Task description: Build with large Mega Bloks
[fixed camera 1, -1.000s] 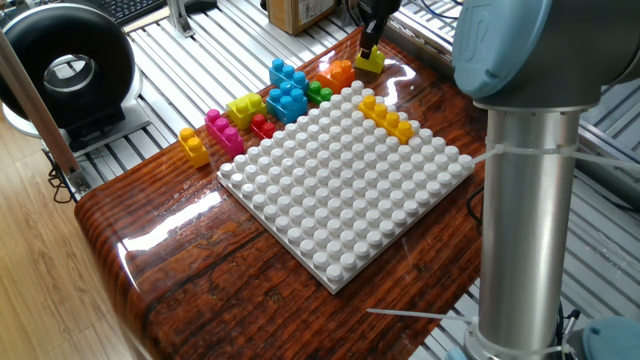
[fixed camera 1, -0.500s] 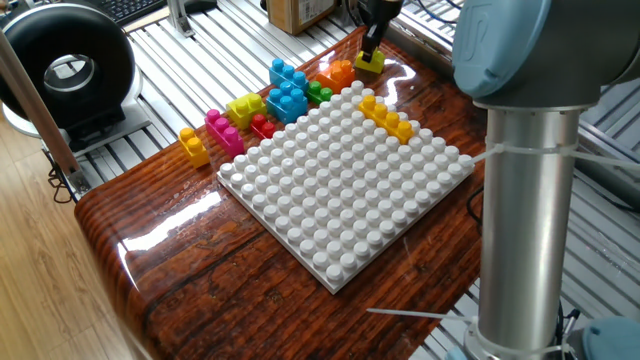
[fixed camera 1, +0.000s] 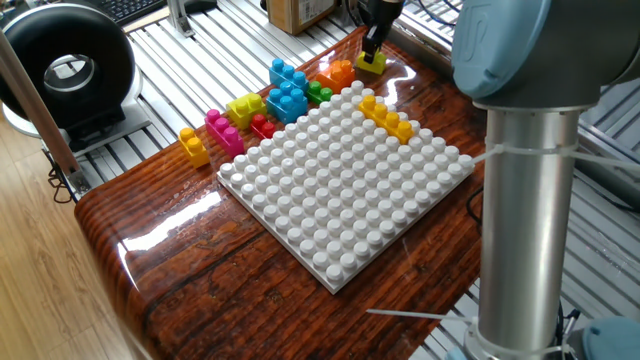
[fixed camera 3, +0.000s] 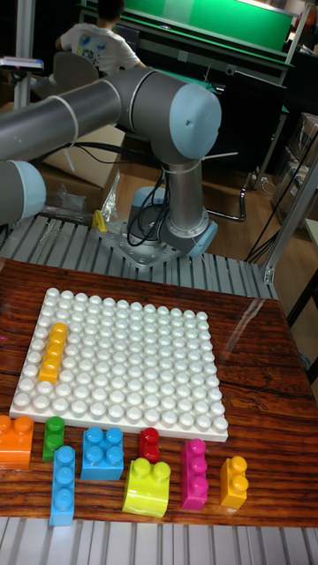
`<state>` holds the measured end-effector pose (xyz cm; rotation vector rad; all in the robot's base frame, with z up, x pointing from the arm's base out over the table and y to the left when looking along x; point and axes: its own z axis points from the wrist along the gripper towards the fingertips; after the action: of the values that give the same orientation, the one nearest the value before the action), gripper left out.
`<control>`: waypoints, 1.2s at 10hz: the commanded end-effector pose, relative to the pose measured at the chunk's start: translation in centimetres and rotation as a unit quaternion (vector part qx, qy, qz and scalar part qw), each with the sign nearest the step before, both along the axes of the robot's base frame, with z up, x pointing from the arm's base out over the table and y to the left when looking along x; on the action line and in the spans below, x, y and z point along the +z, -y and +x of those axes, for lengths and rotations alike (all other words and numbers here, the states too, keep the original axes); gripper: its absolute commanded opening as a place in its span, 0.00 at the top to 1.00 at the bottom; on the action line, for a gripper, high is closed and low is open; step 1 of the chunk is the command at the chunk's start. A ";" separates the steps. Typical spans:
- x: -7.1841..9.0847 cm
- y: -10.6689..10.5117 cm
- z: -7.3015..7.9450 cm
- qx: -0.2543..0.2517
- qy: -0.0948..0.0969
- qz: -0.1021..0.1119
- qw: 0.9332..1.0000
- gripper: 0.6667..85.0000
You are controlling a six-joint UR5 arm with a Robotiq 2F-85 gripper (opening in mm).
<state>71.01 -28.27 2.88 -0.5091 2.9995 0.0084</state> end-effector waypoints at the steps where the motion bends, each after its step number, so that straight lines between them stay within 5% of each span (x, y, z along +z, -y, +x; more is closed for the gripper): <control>1: 1.1 0.6 -0.3 -0.030 -0.006 -0.016 0.999 1.00; 6: 5.6 -2.8 -0.9 -0.072 -0.015 -0.010 0.997 1.00; 12: 8.5 -7.6 -2.5 -0.132 -0.016 0.000 0.991 1.00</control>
<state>69.14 -22.97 10.06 -0.1953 3.0731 -0.0312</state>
